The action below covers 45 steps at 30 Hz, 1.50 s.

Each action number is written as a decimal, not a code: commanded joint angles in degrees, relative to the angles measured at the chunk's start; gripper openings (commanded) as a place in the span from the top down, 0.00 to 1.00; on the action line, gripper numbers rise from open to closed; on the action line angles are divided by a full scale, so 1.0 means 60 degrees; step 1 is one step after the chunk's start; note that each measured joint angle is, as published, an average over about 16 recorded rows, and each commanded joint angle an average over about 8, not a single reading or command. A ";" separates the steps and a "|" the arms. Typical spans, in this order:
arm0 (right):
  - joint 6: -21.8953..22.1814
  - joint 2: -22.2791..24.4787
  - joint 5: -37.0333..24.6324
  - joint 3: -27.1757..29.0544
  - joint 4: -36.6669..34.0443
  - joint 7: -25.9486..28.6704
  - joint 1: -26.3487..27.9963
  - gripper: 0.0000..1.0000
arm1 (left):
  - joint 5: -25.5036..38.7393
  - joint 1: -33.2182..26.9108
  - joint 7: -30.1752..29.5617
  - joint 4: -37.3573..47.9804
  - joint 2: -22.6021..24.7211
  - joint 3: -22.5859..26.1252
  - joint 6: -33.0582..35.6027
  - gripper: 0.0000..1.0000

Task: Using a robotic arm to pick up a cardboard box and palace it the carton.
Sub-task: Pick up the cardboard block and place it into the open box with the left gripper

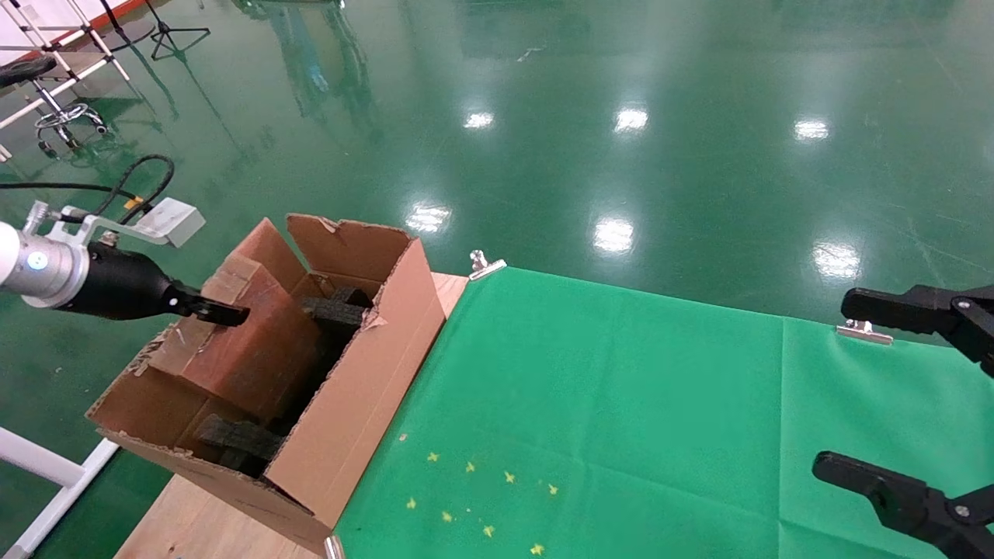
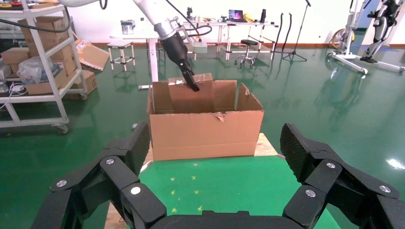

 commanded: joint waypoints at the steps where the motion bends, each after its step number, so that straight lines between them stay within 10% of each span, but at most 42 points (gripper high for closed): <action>1: 0.0000 0.0000 0.0000 0.0000 0.0000 0.0000 0.0000 0.00 | 0.0130 -0.0119 0.0252 0.0462 0.0136 0.0067 -0.0001 1.00; 32: 0.0000 0.0000 0.0000 -0.0001 0.0000 0.0000 0.0000 0.00 | 0.0803 0.0282 0.0827 0.4425 0.2352 0.0386 -0.2513 1.00; 41: 0.0003 0.0001 0.0003 0.0000 -0.0003 -0.0001 -0.0002 0.00 | 0.0885 0.0342 0.0356 0.4850 0.2618 0.0440 -0.2994 0.00; 45: 0.0003 0.0001 0.0003 0.0000 -0.0003 -0.0001 -0.0002 0.00 | 0.0895 0.0345 0.0355 0.4848 0.2616 0.0445 -0.3008 0.00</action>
